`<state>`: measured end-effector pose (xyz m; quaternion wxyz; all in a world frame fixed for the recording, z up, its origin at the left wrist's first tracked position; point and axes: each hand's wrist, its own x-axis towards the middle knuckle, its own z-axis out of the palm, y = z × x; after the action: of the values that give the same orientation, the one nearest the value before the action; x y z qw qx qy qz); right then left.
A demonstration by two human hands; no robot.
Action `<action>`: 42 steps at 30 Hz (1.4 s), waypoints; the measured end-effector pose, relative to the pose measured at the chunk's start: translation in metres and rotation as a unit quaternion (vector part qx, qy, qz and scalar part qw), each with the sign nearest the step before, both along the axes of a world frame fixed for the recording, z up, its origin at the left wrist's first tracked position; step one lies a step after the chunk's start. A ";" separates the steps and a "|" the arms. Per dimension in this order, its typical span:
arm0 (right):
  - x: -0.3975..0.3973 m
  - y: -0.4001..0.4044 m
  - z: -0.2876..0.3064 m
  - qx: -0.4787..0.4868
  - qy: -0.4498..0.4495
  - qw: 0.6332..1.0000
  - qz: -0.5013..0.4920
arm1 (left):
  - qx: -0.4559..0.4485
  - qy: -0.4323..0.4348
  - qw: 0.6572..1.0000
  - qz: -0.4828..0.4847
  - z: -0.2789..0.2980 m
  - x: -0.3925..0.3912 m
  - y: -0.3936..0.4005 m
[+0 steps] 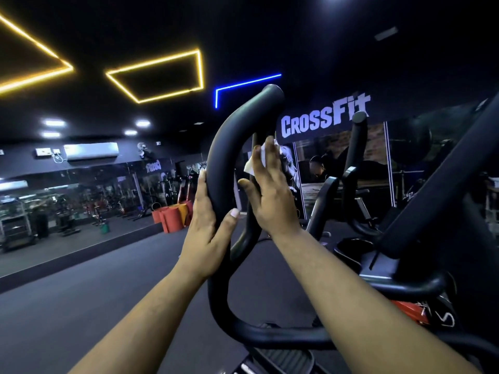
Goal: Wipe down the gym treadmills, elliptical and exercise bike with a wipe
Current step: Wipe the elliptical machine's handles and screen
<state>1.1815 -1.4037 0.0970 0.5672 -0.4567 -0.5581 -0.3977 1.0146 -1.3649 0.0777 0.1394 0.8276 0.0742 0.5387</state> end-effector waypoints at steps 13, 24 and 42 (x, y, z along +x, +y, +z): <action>0.008 -0.007 -0.023 0.015 -0.011 0.997 -0.076 | -0.009 -0.001 1.000 -0.008 0.001 -0.002 -0.004; -0.001 0.003 -0.053 -0.011 -0.018 0.998 -0.066 | -0.011 0.011 1.000 -0.011 0.002 -0.004 -0.008; 0.009 0.007 -0.124 -0.057 -0.079 0.984 -0.147 | -0.012 0.024 1.000 0.006 0.001 -0.005 -0.001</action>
<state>1.1904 -1.3967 -0.0266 0.4299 -0.5326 -0.5495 -0.4791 1.0100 -1.3661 0.0789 0.1447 0.8380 0.0889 0.5186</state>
